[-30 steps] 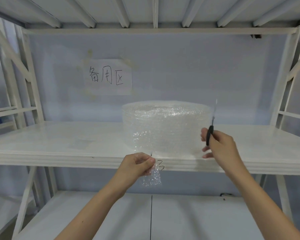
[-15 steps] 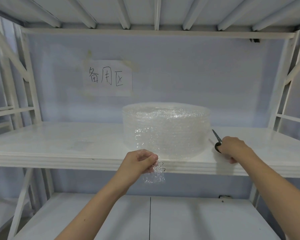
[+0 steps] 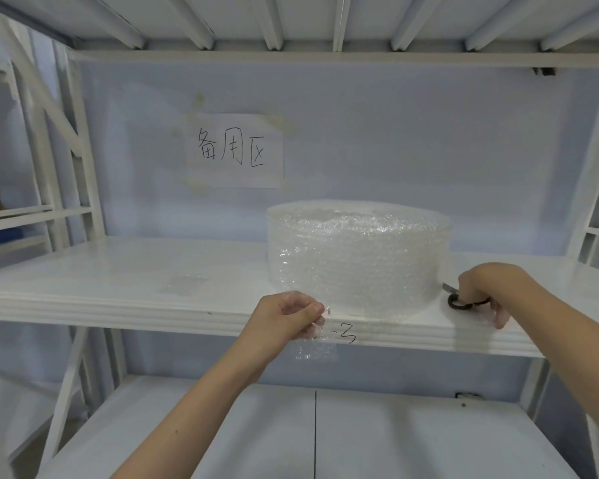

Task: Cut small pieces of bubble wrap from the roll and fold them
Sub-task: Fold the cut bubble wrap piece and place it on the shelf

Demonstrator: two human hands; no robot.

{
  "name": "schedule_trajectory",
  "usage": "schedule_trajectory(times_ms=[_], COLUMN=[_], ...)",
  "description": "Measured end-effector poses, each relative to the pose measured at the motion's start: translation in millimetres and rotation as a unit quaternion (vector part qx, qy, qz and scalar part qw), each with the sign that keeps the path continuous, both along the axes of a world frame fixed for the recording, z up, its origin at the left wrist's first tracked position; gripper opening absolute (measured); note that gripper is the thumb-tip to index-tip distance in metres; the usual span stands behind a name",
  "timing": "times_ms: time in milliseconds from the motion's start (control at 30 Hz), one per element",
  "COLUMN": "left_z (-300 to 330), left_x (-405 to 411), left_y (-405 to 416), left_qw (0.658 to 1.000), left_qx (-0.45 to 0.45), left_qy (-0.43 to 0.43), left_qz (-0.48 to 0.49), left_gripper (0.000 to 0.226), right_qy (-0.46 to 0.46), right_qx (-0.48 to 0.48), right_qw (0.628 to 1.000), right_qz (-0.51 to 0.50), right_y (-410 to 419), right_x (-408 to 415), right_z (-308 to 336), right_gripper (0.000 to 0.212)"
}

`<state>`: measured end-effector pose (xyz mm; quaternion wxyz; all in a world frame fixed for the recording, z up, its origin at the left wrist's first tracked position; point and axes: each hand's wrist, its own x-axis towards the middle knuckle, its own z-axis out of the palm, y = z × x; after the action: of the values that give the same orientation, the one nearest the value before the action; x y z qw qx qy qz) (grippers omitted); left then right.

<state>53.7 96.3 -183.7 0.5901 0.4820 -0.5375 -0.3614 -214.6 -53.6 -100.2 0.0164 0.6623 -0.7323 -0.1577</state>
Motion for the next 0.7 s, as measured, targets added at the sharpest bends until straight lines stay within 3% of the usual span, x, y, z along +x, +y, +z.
schedule_trajectory(times_ms=[167, 233, 300, 400, 500, 700], left_z=[3.5, 5.4, 7.5, 9.3, 10.5, 12.1], left_x=[5.8, 8.4, 10.7, 11.8, 9.2, 8.0], left_y=[1.5, 1.1, 1.5, 2.3, 3.8, 11.0], left_qw=[1.0, 1.0, 1.0, 1.0, 1.0, 1.0], left_qx=[-0.005, 0.0, 0.012, 0.017, 0.015, 0.012], left_qy=[-0.02, -0.016, -0.011, -0.019, 0.013, 0.008], left_qz=[0.008, 0.008, 0.0, -0.008, -0.011, 0.005], left_gripper=[0.01, 0.011, 0.01, 0.008, 0.009, 0.02], right_qy=[0.043, 0.07, 0.036, -0.201, -0.482, -0.682], right_qx=[-0.144, -0.139, -0.117, -0.041, -0.003, 0.012], right_qw=[0.986, 0.984, 0.983, 0.945, 0.828, 0.697], right_qz=[0.07, 0.09, 0.139, 0.255, 0.287, 0.219], right_y=[23.4, 49.1, 78.9, 120.6, 136.9, 121.7], right_x=[4.3, 9.7, 20.1, 46.6, 77.9, 113.1], right_z=[-4.0, 0.7, 5.0, 6.3, 1.1, -22.3], right_gripper=[0.011, 0.014, 0.014, 0.037, 0.029, 0.022])
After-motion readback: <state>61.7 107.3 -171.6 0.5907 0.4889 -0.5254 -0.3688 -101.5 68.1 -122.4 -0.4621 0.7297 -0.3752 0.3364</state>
